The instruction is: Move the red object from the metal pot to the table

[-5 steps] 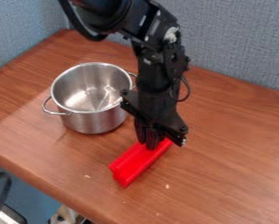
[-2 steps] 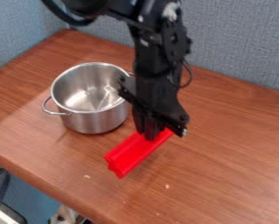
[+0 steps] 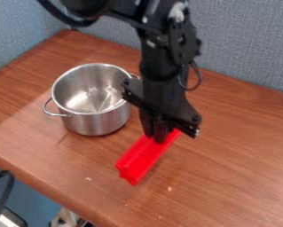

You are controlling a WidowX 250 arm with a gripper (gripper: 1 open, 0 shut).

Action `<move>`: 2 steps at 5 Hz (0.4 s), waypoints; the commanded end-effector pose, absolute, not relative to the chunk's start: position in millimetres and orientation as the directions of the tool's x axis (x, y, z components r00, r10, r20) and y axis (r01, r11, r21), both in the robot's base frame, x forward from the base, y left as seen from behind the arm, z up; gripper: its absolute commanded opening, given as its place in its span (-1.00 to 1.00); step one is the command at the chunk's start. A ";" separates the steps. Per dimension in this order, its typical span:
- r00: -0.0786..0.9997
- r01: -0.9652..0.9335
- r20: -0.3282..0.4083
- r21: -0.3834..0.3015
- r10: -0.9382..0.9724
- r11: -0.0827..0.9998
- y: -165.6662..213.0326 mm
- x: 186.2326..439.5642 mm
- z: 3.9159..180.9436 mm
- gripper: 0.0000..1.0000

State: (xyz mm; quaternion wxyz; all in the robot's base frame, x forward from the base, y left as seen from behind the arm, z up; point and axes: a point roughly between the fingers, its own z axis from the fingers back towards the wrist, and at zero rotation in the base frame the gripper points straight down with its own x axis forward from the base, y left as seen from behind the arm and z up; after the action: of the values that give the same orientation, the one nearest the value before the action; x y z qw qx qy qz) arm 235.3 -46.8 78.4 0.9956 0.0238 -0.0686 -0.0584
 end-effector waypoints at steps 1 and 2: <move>0.981 0.080 0.173 0.062 -0.090 0.995 -56.2 234.8 81.2 -1.00; 0.977 0.131 0.163 0.061 -0.139 0.990 -47.4 245.7 76.8 -1.00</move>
State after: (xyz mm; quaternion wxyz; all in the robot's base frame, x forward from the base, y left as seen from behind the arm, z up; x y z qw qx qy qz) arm 236.7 -46.9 66.8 0.9953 0.0273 -0.0621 -0.0686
